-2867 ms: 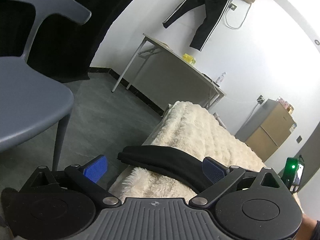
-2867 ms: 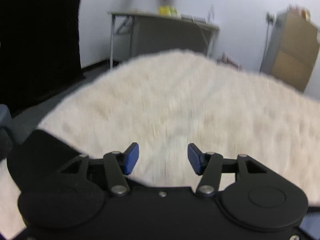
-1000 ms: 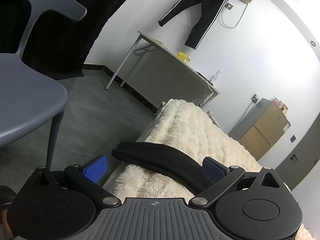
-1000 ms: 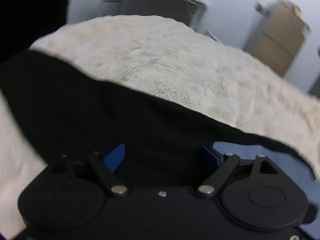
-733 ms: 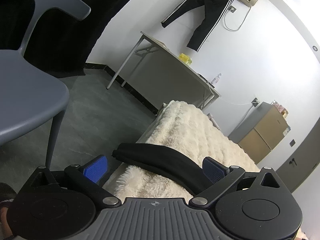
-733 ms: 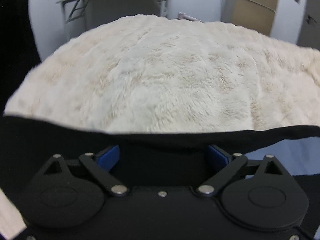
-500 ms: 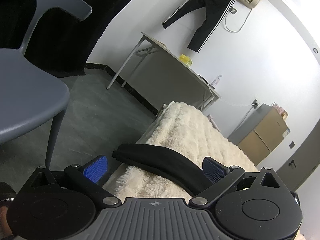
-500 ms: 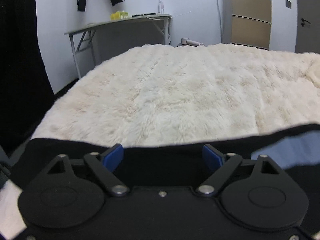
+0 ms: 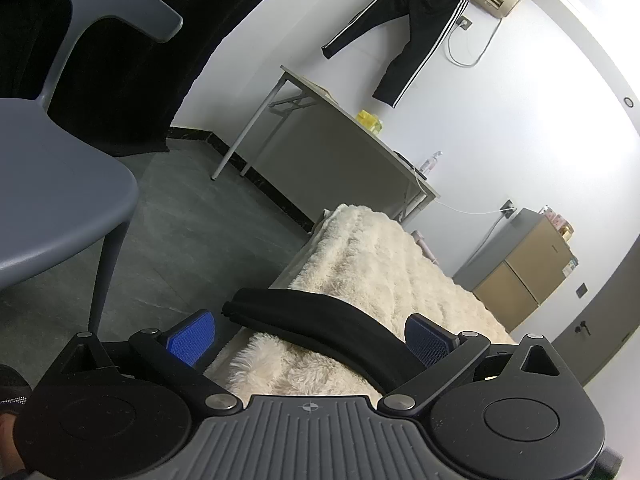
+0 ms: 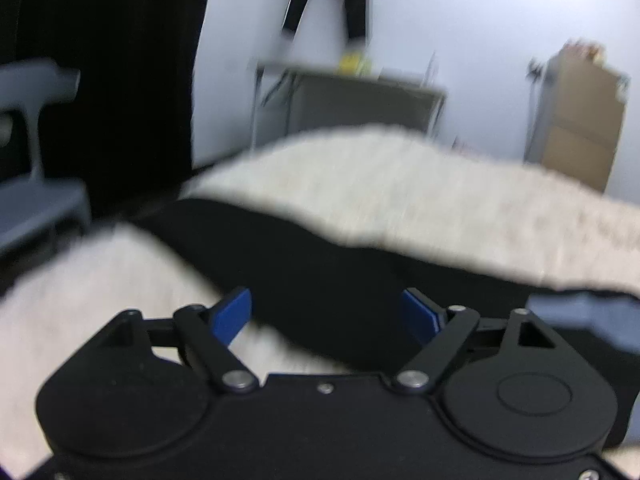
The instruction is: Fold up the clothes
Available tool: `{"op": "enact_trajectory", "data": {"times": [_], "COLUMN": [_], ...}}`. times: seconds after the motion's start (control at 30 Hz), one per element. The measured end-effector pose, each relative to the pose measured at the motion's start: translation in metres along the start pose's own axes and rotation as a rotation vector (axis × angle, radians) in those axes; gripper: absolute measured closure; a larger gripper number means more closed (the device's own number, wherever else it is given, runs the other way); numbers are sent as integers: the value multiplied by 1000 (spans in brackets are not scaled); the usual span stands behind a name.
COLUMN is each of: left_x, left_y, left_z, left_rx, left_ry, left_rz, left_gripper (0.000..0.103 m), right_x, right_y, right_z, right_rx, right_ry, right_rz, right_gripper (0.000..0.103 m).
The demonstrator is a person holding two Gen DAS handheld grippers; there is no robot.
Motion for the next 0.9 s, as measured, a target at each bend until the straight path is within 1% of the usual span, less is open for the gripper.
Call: {"op": "enact_trajectory", "data": {"times": [0.03,0.07,0.1,0.13,0.17,0.27,0.3,0.33,0.4,0.47,0.57,0.63,0.67,0.73,0.83,0.9], "left_x": [0,0,1,1,2,3,3,3,4,3,1,1,1,0,-3,-5], "left_y": [0,1,2,2,3,4,4,4,5,4,3,1,-1,-4,-9,-12], "left_z": [0,1,2,1,2,1,1,1,3,3,1,0,-1,1,2,1], "left_rx": [0,-1,-2,-3,-4,-9,-9,-8,-4,-1,-3,4,10,27,36,34], "left_ry": [0,-1,-1,-1,-1,-2,-1,-1,-1,-3,-10,-9,-8,-2,3,5], "left_rz": [-1,-2,-4,-5,-8,-18,-21,-24,-26,-20,-21,-26,-26,-18,5,17], "left_gripper": [3,3,3,3,3,3,3,3,3,3,2,2,2,2,2,2], "right_x": [-5,-8,-14,-17,-17,-9,-6,-8,-10,-6,-3,-4,-3,-4,-8,-23], "right_y": [3,4,2,-2,-5,-29,-45,-58,-68,-71,-71,-70,-68,-70,-68,-62], "right_z": [10,16,30,37,40,46,47,47,42,40,39,33,32,22,10,-7], "right_rx": [16,30,62,77,87,149,181,189,152,144,173,226,233,255,247,188], "right_ry": [-29,-40,-61,-63,-60,-20,4,20,29,26,24,34,37,65,115,116], "right_rz": [-5,-5,0,1,-1,-19,16,69,107,97,63,13,0,-65,-133,-96], "right_gripper": [11,11,11,11,11,12,11,11,10,8,8,8,8,8,8,9]}}
Point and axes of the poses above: each gripper's, at about its wrist camera, not at the fingertips, and z roughly the way its jaws point, x to its left, y to its top, the point moved 6 cm from there along z, roughly the way its jaws point, and after that the axes turned 13 degrees about -z, right-handed, at the moved point
